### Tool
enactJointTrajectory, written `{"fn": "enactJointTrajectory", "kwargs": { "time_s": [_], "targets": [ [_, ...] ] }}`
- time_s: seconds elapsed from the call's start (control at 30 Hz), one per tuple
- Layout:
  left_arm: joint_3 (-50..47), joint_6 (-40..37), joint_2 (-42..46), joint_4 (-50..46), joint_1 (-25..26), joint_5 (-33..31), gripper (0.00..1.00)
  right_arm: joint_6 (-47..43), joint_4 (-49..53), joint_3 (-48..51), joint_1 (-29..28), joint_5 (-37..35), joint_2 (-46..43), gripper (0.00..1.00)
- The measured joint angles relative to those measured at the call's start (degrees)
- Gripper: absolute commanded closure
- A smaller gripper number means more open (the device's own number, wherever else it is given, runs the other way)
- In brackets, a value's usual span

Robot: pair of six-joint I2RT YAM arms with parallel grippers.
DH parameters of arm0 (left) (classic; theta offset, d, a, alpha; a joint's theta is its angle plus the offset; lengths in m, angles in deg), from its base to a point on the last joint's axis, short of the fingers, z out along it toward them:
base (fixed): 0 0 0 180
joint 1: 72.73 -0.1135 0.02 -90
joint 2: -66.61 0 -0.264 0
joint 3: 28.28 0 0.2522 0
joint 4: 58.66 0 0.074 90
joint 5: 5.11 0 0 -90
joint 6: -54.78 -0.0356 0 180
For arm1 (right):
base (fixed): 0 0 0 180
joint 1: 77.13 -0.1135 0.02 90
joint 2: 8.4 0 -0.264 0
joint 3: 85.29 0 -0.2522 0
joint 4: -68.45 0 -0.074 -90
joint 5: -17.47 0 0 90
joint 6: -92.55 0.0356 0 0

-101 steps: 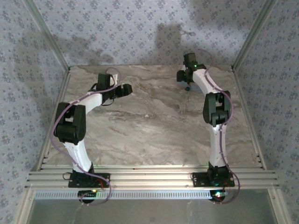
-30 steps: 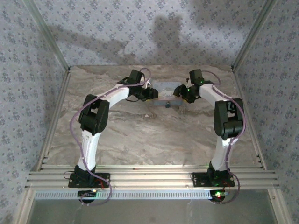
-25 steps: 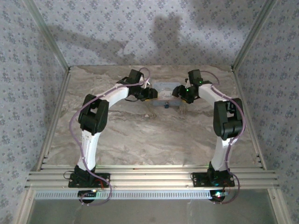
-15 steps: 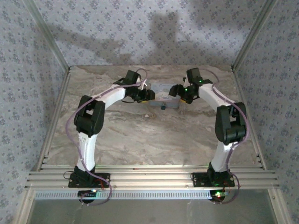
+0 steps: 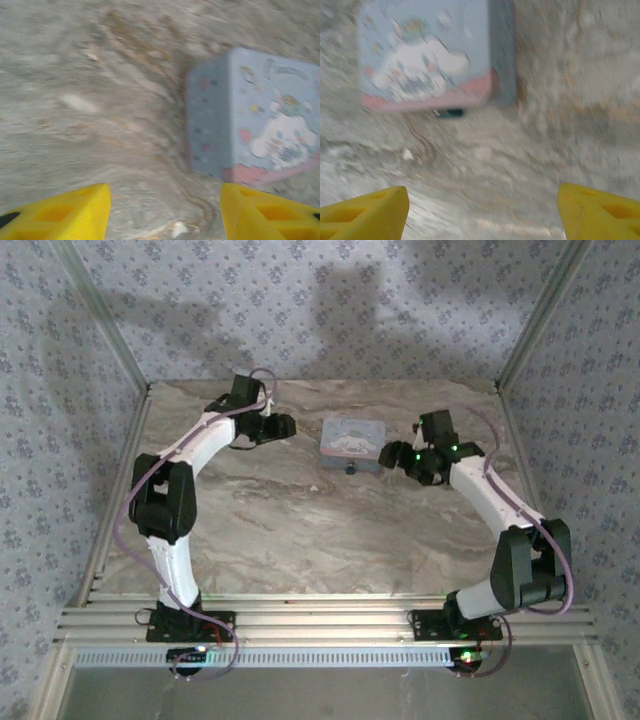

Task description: Unlock the padlock with the key

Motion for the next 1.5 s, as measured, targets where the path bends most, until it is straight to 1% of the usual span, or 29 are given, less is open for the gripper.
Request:
{"fn": "enactJointTrajectory", "kwargs": {
  "time_s": [0.13, 0.23, 0.33, 0.43, 0.6, 0.67, 0.9, 1.2, 1.5],
  "targets": [
    [13.2, -0.1, -7.0, -7.8, -1.0, -6.1, 0.46, 2.9, -0.9, 7.5, -3.5, -1.9, -2.4, 0.21],
    [21.4, -0.5, -12.5, -11.4, -0.9, -8.8, 0.51, 4.9, -1.8, 9.8, -6.3, -3.1, -2.8, 0.21],
    [28.7, -1.4, -18.4, -15.1, -0.9, -11.3, 0.54, 6.2, -2.7, 10.1, -8.9, -4.4, -2.8, 0.21],
    [38.0, -2.4, -25.7, -19.3, -0.6, -13.3, 0.54, 6.8, -3.3, 10.1, -10.4, -5.5, -2.7, 0.2],
    [53.2, -4.9, -35.6, -25.7, -0.3, -15.2, 0.54, 7.2, -3.3, 9.6, -11.4, -7.1, -1.6, 0.2],
    [57.0, -5.7, -37.6, -27.0, 0.1, -15.9, 0.54, 7.2, -3.4, 9.5, -11.5, -7.5, -1.2, 0.2],
    [59.4, -7.4, -38.6, -27.8, 2.2, -17.3, 0.61, 7.2, -3.4, 9.4, -11.9, -8.4, -0.7, 0.2],
    [59.7, -7.9, -42.9, -27.5, 4.5, -21.3, 0.61, 7.6, -3.4, 9.4, -12.5, -9.1, -0.7, 0.19],
    [60.2, -7.3, -44.4, -27.6, 4.2, -22.0, 0.63, 8.1, -3.4, 9.4, -13.5, -9.4, -0.7, 0.19]
  ]
}}
